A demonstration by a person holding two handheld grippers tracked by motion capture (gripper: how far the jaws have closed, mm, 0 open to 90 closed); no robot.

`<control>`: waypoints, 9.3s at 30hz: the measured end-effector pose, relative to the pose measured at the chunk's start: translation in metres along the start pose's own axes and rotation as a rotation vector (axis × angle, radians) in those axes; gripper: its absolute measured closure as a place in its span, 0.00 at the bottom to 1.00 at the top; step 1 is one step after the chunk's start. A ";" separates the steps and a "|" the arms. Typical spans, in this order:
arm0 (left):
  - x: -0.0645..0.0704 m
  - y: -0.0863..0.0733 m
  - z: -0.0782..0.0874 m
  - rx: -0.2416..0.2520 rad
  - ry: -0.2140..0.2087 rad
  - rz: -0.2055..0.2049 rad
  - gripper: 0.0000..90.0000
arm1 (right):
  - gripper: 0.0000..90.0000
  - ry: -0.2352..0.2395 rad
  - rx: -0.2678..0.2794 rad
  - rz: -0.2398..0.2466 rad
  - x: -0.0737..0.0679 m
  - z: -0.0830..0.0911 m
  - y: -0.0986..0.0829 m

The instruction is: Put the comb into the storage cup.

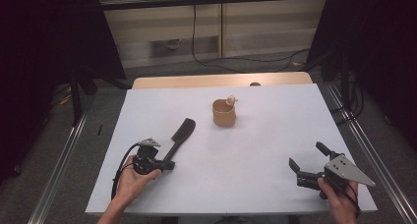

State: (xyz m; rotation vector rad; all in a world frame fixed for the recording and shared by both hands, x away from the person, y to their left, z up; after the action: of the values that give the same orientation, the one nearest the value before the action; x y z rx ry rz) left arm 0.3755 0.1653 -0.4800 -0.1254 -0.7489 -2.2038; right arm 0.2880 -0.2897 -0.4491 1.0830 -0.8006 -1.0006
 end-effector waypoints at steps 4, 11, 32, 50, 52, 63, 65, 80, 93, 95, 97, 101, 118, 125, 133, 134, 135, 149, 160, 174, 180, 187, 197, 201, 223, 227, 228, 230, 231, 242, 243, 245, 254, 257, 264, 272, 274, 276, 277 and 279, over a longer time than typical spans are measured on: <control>0.001 0.001 0.001 0.016 -0.007 -0.007 1.00 | 0.00 0.000 0.001 0.001 0.000 0.000 0.000; 0.005 0.005 0.009 0.090 -0.026 -0.017 1.00 | 0.00 0.001 -0.002 0.000 0.000 0.000 0.000; 0.009 0.019 0.048 0.325 0.016 -0.077 0.67 | 0.00 -0.005 0.001 0.000 0.001 0.001 0.000; -0.013 0.023 0.050 0.285 0.123 -0.043 0.05 | 0.00 -0.004 -0.001 -0.002 0.001 0.000 0.000; -0.014 0.026 0.049 0.263 0.109 -0.033 0.05 | 0.00 -0.005 -0.002 -0.003 0.001 0.000 0.000; -0.022 0.042 0.033 0.177 0.120 -0.053 0.07 | 0.00 0.001 -0.005 -0.003 0.000 -0.002 0.000; -0.023 0.044 0.031 0.165 0.122 -0.057 0.07 | 0.00 0.001 -0.004 -0.004 0.000 -0.002 0.000; -0.030 0.060 0.011 0.071 0.088 -0.041 0.06 | 0.00 0.006 -0.003 -0.003 0.000 -0.002 0.000; -0.027 0.075 0.004 -0.042 0.136 -0.031 0.13 | 0.00 0.006 -0.003 0.000 0.000 -0.002 0.000; -0.027 0.075 0.002 -0.049 0.140 -0.021 0.15 | 0.00 0.005 -0.005 0.001 0.000 -0.003 0.000; -0.027 0.076 0.000 -0.065 0.139 -0.012 0.17 | 0.00 0.009 -0.005 -0.001 0.000 -0.003 0.000; -0.025 0.072 -0.006 -0.132 0.167 -0.014 0.24 | 0.00 0.009 -0.006 -0.001 -0.001 -0.002 0.000; -0.025 0.071 -0.018 -0.196 0.182 -0.030 0.59 | 0.00 0.019 -0.023 0.006 -0.002 -0.004 -0.002; -0.025 0.072 -0.020 -0.207 0.188 -0.023 0.65 | 0.00 0.025 -0.027 0.006 -0.002 -0.004 -0.002; -0.027 0.072 -0.021 -0.205 0.206 0.007 0.72 | 0.00 0.026 -0.027 0.008 -0.003 -0.005 -0.002; -0.026 0.072 -0.022 -0.214 0.214 0.005 0.72 | 0.00 0.027 -0.029 0.011 -0.003 -0.005 -0.002; -0.024 0.073 -0.023 -0.207 0.225 0.016 0.72 | 0.00 0.029 -0.031 0.011 -0.003 -0.005 -0.003; -0.024 0.074 -0.023 -0.242 0.273 -0.011 0.79 | 0.00 0.037 -0.033 0.014 -0.004 -0.005 -0.003; -0.027 0.074 -0.021 -0.217 0.235 0.030 0.81 | 0.00 0.039 -0.035 0.015 -0.004 -0.005 -0.003; -0.028 0.073 -0.014 -0.180 0.228 0.034 0.81 | 0.00 0.042 -0.035 0.012 -0.004 -0.005 -0.003; -0.029 0.076 -0.002 -0.118 0.218 0.042 0.81 | 0.00 0.041 -0.036 0.014 -0.004 -0.005 -0.003; -0.029 0.078 0.008 -0.022 0.206 0.050 0.81 | 0.00 0.040 -0.032 0.014 -0.004 -0.005 -0.003; -0.027 0.080 0.019 0.077 0.203 0.036 0.81 | 0.00 0.038 -0.032 0.011 -0.004 -0.005 -0.003; -0.024 0.081 0.022 0.120 0.192 0.020 0.81 | 0.00 0.040 -0.032 0.012 -0.004 -0.005 -0.003; -0.023 0.086 0.044 0.306 0.291 -0.051 0.81 | 0.00 0.038 -0.031 0.012 -0.004 -0.004 -0.002; -0.021 0.088 0.046 0.339 0.294 -0.080 0.81 | 0.00 0.040 -0.033 0.014 -0.004 -0.005 -0.003; -0.020 0.089 0.047 0.358 0.290 -0.086 0.81 | 0.00 0.040 -0.032 0.014 -0.004 -0.005 -0.003; -0.019 0.090 0.048 0.380 0.295 -0.102 0.81 | 0.00 0.037 -0.033 0.013 -0.004 -0.004 -0.003; -0.019 0.090 0.049 0.385 0.299 -0.106 0.81 | 0.00 0.037 -0.032 0.013 -0.004 -0.004 -0.003; -0.012 0.093 0.054 0.450 0.281 -0.167 0.81 | 0.00 0.036 -0.033 0.012 -0.004 -0.004 -0.002; -0.011 0.093 0.055 0.456 0.279 -0.170 0.81 | 0.00 0.038 -0.030 0.013 -0.004 -0.004 -0.002; -0.011 0.094 0.056 0.477 0.275 -0.186 0.81 | 0.00 0.038 -0.031 0.012 -0.004 -0.004 -0.002; -0.004 0.099 0.053 0.530 0.196 -0.206 0.81 | 0.00 0.036 -0.030 0.013 -0.003 -0.004 -0.002; 0.001 0.101 0.053 0.548 0.176 -0.205 0.81 | 0.00 0.038 -0.028 0.012 -0.004 -0.004 -0.002; 0.002 0.109 0.051 0.577 0.157 -0.171 0.81 | 0.00 0.039 -0.027 0.011 -0.004 -0.004 -0.002; 0.012 0.123 0.050 0.616 0.142 -0.183 0.81 | 0.00 0.039 -0.025 0.011 -0.004 -0.004 -0.002; 0.014 0.126 0.048 0.625 0.127 -0.182 0.81 | 0.00 0.041 -0.025 0.011 -0.004 -0.004 -0.002; 0.017 0.129 0.046 0.628 0.126 -0.194 0.81 | 0.00 0.040 -0.026 0.009 -0.003 -0.003 -0.002; 0.019 0.131 0.044 0.630 0.117 -0.195 0.81 | 0.00 0.038 -0.028 0.008 -0.003 -0.003 -0.002; 0.021 0.134 0.042 0.632 0.104 -0.198 0.81 | 0.00 0.039 -0.027 0.009 -0.003 -0.003 -0.002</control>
State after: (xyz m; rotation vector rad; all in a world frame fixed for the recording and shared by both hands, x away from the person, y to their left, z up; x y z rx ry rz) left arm 0.4504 0.1055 -0.3752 0.3914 -1.4015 -2.0247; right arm 0.2894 -0.2857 -0.4521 1.0716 -0.7575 -0.9779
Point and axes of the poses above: each handheld gripper's, and its own axes: z roughly backward along the jaws, y roughly out of its top, x roughly to its right, the point moved 5 cm from there along -z, roughly forward along the jaws, and after that the axes turned 7 degrees about -x, right-handed, at the moved point
